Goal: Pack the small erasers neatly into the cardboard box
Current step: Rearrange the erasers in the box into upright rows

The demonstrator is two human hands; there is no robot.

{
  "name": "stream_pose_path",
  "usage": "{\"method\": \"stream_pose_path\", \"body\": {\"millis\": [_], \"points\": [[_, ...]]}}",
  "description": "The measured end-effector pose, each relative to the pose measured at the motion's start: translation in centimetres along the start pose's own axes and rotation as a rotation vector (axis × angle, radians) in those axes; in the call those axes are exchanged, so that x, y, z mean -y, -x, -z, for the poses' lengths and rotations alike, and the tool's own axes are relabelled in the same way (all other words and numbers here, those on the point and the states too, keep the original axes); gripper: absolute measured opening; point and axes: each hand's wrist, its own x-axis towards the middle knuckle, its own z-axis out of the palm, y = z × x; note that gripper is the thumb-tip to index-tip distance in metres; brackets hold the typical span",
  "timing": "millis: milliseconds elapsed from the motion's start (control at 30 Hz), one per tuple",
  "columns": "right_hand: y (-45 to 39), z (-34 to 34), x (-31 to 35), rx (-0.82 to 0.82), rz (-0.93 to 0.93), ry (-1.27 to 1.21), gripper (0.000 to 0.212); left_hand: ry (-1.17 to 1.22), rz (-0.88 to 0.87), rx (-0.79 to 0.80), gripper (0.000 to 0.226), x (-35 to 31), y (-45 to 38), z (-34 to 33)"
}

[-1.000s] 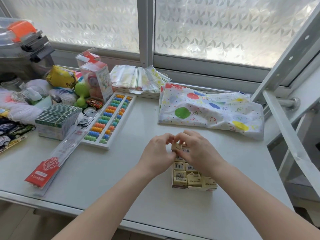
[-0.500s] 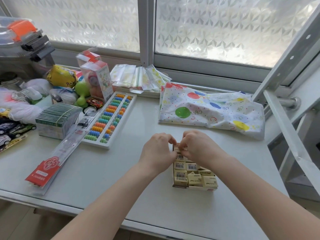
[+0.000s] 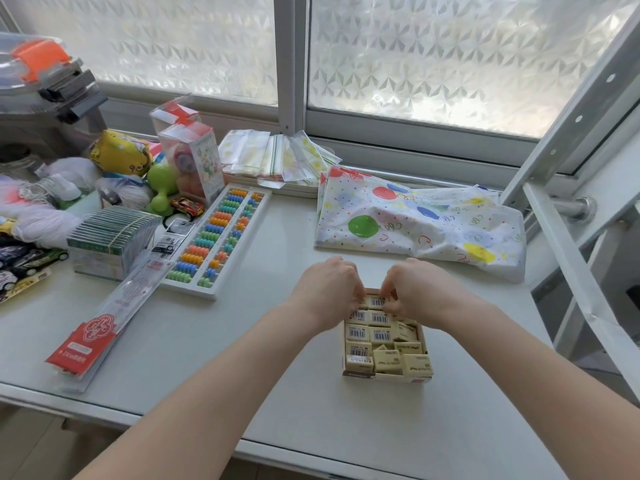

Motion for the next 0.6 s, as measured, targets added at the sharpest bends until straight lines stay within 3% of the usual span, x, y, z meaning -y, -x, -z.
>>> {"method": "stream_pose_path", "body": {"millis": [233, 333, 533, 600], "points": [[-1.0, 0.6, 0.4, 0.054, 0.079, 0.077, 0.006, -0.08, -0.039, 0.019, 0.021, -0.1, -0.6, 0.3], [-0.8, 0.8, 0.3, 0.047, 0.131, 0.1, 0.017, -0.095, -0.038, 0.016, 0.021, 0.0, -0.7, 0.2], [0.4, 1.8, -0.5, -0.02, 0.158, 0.003, 0.028, -0.096, -0.06, 0.032, 0.021, 0.2, -0.6, 0.2], [1.0, 2.6, -0.9, -0.048, 0.143, -0.111, 0.025, -0.031, -0.085, -0.054, 0.027, 0.3, 0.0, 0.2]]}}
